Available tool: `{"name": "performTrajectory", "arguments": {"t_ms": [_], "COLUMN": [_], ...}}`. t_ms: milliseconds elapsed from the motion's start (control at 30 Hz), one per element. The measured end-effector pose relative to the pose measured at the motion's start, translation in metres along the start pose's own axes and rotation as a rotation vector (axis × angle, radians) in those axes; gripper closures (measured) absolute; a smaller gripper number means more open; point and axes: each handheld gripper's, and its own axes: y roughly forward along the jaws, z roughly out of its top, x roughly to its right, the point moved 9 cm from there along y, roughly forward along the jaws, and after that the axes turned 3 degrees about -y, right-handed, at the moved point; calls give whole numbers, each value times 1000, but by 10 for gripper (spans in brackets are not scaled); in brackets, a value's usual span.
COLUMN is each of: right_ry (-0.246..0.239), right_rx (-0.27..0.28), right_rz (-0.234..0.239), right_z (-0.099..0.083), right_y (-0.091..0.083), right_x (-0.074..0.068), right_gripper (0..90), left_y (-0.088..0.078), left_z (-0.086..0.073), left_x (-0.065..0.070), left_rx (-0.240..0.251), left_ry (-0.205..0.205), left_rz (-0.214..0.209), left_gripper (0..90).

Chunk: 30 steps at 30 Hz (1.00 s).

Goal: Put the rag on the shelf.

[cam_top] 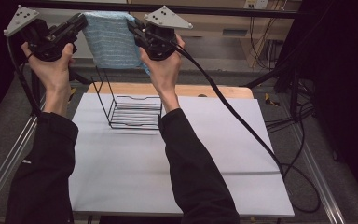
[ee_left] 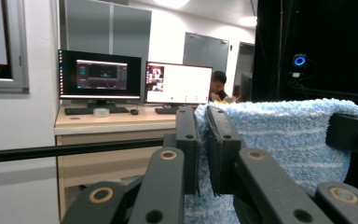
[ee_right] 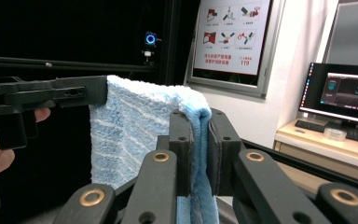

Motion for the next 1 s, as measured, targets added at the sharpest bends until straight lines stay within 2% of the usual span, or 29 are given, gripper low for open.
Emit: {"name": "performTrajectory", "arguments": {"t_ms": [300, 467, 567, 733, 1000], "right_ry": [6, 0, -9, 4, 26], "right_rx": [-56, -91, -104, -121, -148], "right_rz": [-6, -11, -16, -18, 5], "right_z": [-22, -34, -40, -52, -75], "right_y": [21, 25, 25, 22, 12], "right_x": [8, 11, 12, 15, 14], "right_gripper": [825, 824, 825, 825, 824], "left_y": [13, 18, 19, 20, 15], "left_z": [-16, -31, -39, -49, -73], "left_x": [-17, -21, -22, -19, -16], "left_rx": [-45, -73, -81, -108, -151], "left_ry": [1, 0, -1, 18, 18], "left_rz": [35, 34, 26, 12, -21], "left_gripper": [840, 840, 840, 839, 839]}}
